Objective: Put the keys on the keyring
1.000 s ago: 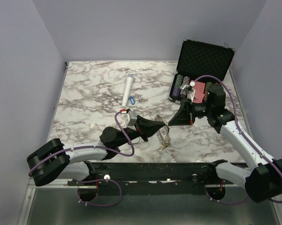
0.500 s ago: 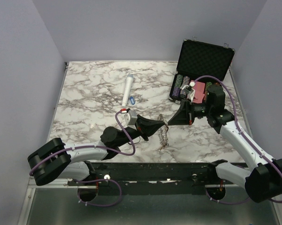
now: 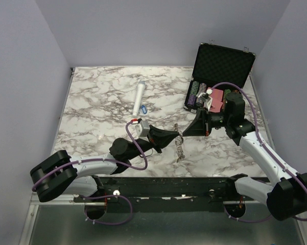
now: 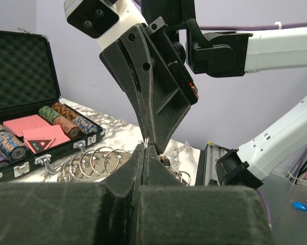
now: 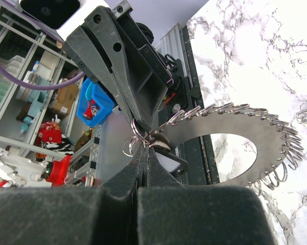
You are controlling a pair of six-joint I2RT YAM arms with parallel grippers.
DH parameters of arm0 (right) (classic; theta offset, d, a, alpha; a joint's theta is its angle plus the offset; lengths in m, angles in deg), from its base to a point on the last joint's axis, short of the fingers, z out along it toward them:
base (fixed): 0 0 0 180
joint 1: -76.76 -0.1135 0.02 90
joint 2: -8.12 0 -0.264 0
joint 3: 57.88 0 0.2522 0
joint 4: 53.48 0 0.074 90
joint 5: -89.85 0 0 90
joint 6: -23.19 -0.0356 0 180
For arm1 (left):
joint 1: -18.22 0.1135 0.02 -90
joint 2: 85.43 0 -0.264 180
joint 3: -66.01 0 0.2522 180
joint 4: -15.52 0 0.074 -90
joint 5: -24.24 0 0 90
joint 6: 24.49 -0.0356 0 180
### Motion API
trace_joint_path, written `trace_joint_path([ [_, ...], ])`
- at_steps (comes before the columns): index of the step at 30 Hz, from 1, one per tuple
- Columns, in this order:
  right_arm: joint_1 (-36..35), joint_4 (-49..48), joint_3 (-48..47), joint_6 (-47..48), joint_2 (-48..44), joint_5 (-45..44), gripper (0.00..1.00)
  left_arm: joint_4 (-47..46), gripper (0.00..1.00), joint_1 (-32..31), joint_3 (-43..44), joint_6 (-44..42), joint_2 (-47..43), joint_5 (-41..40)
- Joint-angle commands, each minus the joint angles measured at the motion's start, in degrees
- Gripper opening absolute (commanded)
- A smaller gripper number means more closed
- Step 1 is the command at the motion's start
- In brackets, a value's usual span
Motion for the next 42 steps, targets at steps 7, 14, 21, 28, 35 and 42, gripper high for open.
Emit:
trace_joint_path([
  [7,-0.03,0.70,0.14,-0.05,0.45,-1.58,0.01,-16.99,0.00,-0.07,2.28,-2.35,-1.92,-3.12],
  [14,-0.03,0.18,0.14,-0.83,0.81,-2.29,0.01,-17.78,0.00,-0.07,2.11,-2.53,-1.92,-3.65],
  [21,0.05,-0.26,-0.03,-1.98,1.24,-3.43,0.01,-17.78,0.00,-0.07,2.02,-2.53,-2.00,-1.46],
  [28,0.05,-3.78,0.67,-5.75,1.77,-4.13,0.01,-17.17,0.00,0.28,1.23,-3.05,-2.97,2.85],
  [35,0.05,-7.99,2.07,-10.76,2.56,-4.22,0.02,-16.73,0.00,1.33,1.40,-2.35,-3.23,6.80],
  [42,0.05,-9.58,0.93,-11.65,3.09,-2.82,0.02,-14.18,0.00,2.21,0.88,-1.82,-3.67,9.62],
])
